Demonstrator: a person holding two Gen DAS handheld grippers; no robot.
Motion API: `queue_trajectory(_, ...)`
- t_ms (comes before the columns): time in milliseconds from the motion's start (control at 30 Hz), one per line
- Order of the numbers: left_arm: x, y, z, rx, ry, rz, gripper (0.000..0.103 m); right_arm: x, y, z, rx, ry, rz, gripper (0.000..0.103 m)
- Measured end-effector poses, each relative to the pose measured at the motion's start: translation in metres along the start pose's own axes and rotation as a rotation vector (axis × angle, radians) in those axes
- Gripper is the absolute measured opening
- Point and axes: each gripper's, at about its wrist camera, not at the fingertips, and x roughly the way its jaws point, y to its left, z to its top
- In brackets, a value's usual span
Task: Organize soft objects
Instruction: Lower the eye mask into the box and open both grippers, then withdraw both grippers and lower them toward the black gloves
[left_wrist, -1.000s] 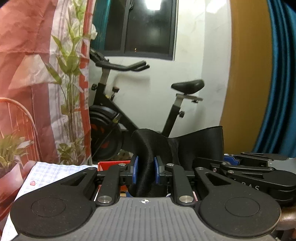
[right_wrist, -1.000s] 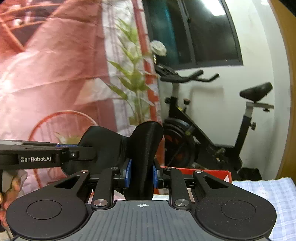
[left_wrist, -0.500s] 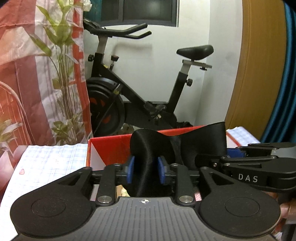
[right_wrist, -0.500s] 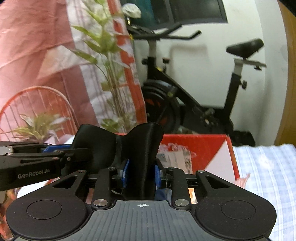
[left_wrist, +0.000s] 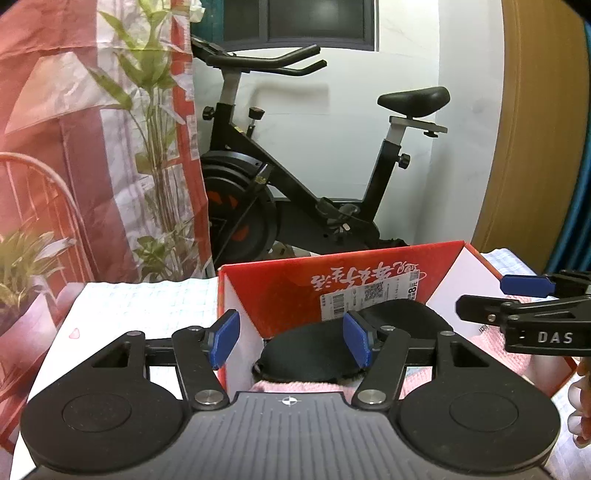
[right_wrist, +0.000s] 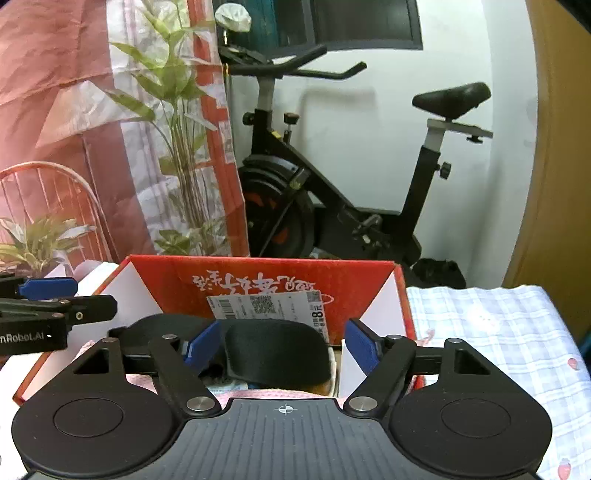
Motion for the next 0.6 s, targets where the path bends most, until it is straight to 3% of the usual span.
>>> queue_trajectory(267, -0.033, 0.006, -0.015, -0.050, 0.015, -0.044, 0.065, -0.044, 0.004, -0.017, 0.007, -0.066, 0.056, 0.072)
queue_trajectory(600, -0.078, -0.006, -0.060, -0.134, 0.027, -0.113, 0.065, -0.096, 0.003, -0.055, 0.022, -0.106, 0.107, 0.071)
